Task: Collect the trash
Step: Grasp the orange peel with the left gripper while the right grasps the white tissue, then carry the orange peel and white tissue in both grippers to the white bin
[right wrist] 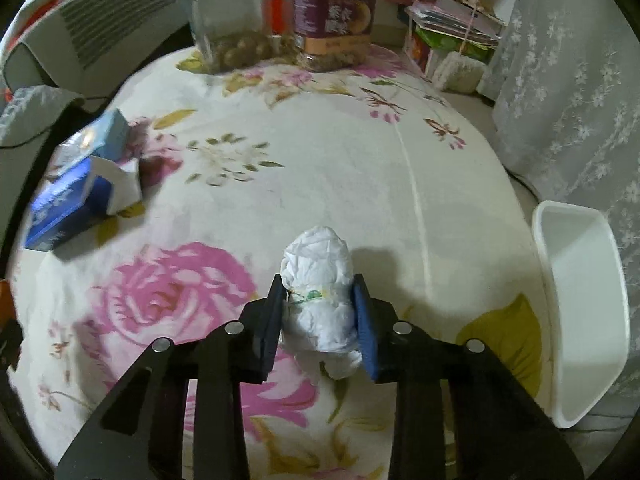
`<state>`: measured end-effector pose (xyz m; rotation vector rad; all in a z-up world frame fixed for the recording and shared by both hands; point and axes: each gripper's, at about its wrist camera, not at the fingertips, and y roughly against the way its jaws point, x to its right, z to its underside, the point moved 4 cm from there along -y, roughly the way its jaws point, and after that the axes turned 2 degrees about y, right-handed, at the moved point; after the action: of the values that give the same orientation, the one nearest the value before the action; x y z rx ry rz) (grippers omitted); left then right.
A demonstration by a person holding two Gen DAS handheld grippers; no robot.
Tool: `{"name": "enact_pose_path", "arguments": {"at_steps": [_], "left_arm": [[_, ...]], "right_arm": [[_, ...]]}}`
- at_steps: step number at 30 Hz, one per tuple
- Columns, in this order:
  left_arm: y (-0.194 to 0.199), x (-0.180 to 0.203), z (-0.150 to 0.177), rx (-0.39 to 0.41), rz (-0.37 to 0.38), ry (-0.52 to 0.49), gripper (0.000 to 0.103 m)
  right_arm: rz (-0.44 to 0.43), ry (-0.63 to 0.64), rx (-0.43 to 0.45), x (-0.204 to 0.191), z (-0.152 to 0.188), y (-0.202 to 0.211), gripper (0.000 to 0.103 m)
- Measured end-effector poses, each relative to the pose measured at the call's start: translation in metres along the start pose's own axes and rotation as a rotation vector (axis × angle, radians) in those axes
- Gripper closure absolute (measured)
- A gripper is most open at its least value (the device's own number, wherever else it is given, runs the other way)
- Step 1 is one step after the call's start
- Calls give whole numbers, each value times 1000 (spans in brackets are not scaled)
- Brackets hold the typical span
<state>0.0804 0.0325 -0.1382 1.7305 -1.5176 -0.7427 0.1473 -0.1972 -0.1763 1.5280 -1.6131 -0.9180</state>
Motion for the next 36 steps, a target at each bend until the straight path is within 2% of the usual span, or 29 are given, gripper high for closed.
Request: {"name": "enact_pose_path", "arguments": {"at_steps": [8, 17, 36], "left_arm": [[5, -10, -11, 22, 0, 45, 85], [23, 2, -18, 69, 15, 30, 85], [50, 42, -25, 129, 56, -16, 85]], "right_arm": [[-61, 50, 104, -23, -6, 36, 73], [-136, 66, 228, -31, -11, 83, 73], [-117, 89, 366, -1, -5, 128, 72]]}}
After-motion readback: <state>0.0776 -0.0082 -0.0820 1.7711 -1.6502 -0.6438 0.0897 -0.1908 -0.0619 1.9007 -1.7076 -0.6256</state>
